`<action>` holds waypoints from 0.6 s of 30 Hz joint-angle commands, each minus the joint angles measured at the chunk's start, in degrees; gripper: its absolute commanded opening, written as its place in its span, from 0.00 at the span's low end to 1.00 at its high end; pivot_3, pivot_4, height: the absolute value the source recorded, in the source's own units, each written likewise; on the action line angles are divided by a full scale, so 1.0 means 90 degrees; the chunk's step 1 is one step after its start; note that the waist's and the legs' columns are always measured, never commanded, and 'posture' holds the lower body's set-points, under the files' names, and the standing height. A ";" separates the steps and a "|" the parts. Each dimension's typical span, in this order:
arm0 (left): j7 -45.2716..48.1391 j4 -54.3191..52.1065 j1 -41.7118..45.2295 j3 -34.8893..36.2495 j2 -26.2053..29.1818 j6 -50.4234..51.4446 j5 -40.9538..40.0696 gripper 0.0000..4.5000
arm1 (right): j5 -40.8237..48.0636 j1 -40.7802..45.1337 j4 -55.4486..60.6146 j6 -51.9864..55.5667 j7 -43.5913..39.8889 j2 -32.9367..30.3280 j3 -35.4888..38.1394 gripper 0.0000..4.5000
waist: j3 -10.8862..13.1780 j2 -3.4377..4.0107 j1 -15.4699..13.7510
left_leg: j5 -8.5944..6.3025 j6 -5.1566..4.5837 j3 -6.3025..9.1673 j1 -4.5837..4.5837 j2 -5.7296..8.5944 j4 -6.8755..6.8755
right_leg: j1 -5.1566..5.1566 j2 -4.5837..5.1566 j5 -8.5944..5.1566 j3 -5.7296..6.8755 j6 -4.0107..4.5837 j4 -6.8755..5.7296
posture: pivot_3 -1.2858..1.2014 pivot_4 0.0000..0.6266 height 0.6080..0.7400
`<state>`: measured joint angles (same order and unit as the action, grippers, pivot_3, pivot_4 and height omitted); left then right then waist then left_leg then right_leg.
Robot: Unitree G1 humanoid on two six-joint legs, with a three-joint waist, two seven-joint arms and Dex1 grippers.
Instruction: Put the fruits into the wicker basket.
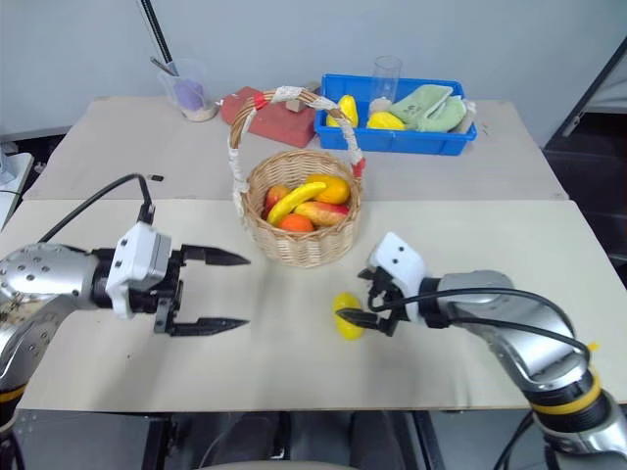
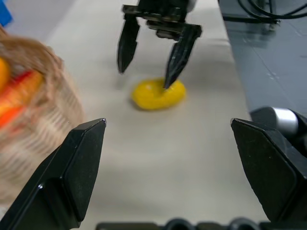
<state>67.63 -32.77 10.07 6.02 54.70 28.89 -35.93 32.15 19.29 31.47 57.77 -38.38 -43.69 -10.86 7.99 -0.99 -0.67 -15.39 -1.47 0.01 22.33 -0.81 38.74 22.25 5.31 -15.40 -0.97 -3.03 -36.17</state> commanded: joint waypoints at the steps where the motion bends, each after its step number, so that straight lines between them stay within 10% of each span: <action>1: -0.0099 -0.0327 -0.0121 0.0260 0.0075 -0.0044 -0.0095 0.99 | 0.0034 0.0053 0.0057 0.0359 0.0172 0.0121 -0.0038 1.00 | 0.0000 0.0000 -0.0010 | 0.0000 0.0000 0.0000 0.0000 0.0000 0.0001 | -0.0001 0.0000 0.0000 0.0000 0.0000 0.0000 | 0.52 0.24 1.00; 6: -0.0276 -0.0484 -0.0216 0.0242 0.0036 0.0001 -0.0128 0.99 | -0.0015 -0.0040 -0.0096 0.0661 0.0251 0.0284 -0.0279 1.00 | 0.0000 0.0000 0.0006 | 0.0000 0.0000 -0.0001 -0.0002 0.0003 -0.0002 | 0.0001 -0.0010 -0.0001 0.0000 0.0002 -0.0002 | 0.52 0.24 1.00; 14: -0.0373 -0.0460 -0.0404 0.0332 -0.0070 -0.0177 -0.0130 1.00 | -0.0247 -0.0136 -0.0069 0.0356 0.0064 0.0129 -0.0471 0.43 | 0.0000 0.0000 0.0015 | 0.0000 0.0000 -0.0002 -0.0004 0.0003 -0.0003 | 0.0002 -0.0011 -0.0001 -0.0001 0.0003 -0.0003 | 0.52 0.24 1.00; 18: -0.0486 -0.0400 -0.0683 0.0726 -0.0353 -0.0430 -0.0222 1.00 | 0.0020 -0.0074 0.0284 0.0306 -0.0263 -0.0066 -0.0117 0.36 | 0.0000 0.0001 0.0013 | 0.0000 0.0000 -0.0001 -0.0003 0.0002 -0.0003 | 0.0001 -0.0010 -0.0001 0.0000 0.0003 -0.0002 | 0.52 0.24 1.00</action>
<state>63.83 -35.47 4.60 9.65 52.21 27.27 -36.66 30.56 17.73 30.33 61.70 -38.99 -43.42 -15.09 7.99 -0.98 -0.55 -15.39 -1.48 -0.01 22.30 -0.81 38.71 22.27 5.22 -15.42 -0.98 -3.00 -36.19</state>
